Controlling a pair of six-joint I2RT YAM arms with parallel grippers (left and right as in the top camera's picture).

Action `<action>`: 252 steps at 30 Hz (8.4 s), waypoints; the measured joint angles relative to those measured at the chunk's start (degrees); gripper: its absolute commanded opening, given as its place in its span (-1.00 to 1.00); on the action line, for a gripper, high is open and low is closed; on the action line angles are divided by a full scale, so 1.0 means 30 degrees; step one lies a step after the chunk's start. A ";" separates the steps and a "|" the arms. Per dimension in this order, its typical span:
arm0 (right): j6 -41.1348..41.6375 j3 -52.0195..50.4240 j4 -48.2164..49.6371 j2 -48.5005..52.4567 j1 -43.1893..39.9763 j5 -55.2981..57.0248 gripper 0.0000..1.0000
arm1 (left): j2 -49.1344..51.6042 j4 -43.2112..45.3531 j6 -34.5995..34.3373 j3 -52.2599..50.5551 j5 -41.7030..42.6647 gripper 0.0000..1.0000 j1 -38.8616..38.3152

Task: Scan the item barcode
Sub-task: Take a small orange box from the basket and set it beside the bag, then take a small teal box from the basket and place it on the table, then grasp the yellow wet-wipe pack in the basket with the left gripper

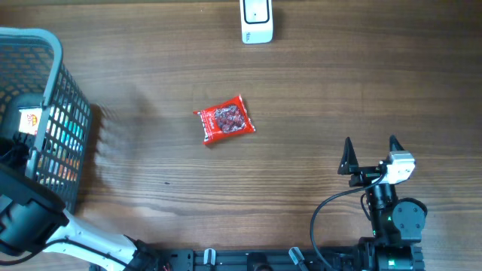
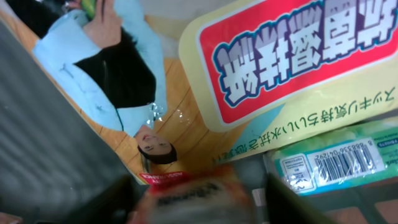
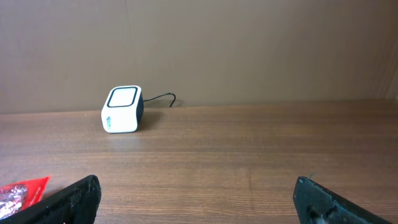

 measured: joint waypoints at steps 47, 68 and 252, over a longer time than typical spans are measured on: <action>0.0007 0.0000 0.0000 0.0000 0.0015 0.0007 0.99 | 0.3592 0.6717 -0.1625 0.3861 0.7111 0.36 -2.5667; 0.0000 0.0000 -0.0007 0.0000 0.0015 0.0007 0.99 | -1.1191 -0.1158 -0.3184 0.9180 -0.4677 1.00 -1.2335; 0.0000 0.0000 0.0000 0.0000 0.0015 0.0007 0.99 | -1.6888 1.1300 -0.7934 -0.4488 0.7839 -0.92 -1.6167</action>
